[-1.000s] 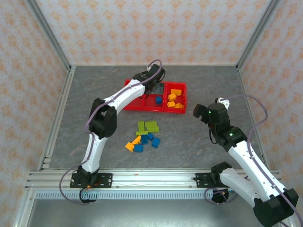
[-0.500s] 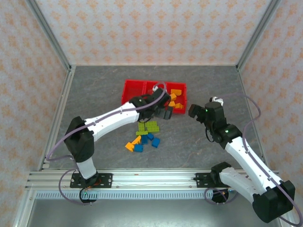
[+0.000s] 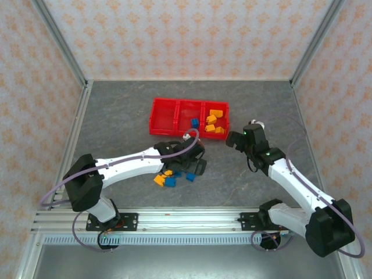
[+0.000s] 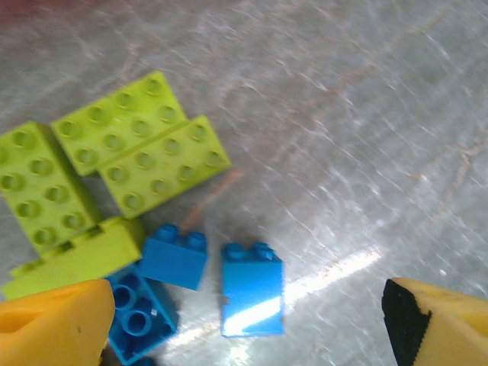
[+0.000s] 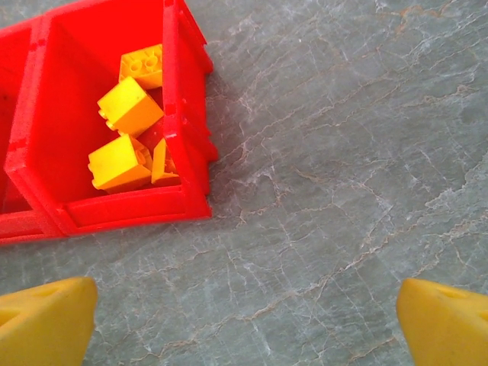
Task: Sort the legos into containers by color
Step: Pick up the lego from the middle-left of the table.
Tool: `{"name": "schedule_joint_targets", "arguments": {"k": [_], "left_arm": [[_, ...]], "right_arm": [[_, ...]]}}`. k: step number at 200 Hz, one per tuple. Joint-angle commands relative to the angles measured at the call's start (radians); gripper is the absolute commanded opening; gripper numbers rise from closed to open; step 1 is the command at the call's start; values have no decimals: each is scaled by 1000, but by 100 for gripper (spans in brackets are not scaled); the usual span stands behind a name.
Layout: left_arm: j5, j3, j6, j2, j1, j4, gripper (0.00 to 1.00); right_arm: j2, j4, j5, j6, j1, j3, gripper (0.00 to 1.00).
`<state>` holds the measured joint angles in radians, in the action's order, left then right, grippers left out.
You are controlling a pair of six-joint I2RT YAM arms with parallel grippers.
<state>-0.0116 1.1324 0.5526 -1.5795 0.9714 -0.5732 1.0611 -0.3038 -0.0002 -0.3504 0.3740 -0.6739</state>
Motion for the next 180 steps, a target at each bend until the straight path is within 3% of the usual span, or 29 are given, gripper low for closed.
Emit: {"name": "schedule_joint_targets", "arguments": {"k": [1,88,125,180], "left_arm": [[-20,-9,6,-13,22,-3,94],[-51,-24,2,-92,38,29,94],[-59,-14,0,-142,38,17,80],[-97,-71,27,-140,37,66,72]], "right_arm": [[29,42,0,14,-1,-41,100],[17,42,18,7,-1,-23,100],[8,-12,28,13,-1,-52,100],[0,-5,26,9,-1,-58,100]]}}
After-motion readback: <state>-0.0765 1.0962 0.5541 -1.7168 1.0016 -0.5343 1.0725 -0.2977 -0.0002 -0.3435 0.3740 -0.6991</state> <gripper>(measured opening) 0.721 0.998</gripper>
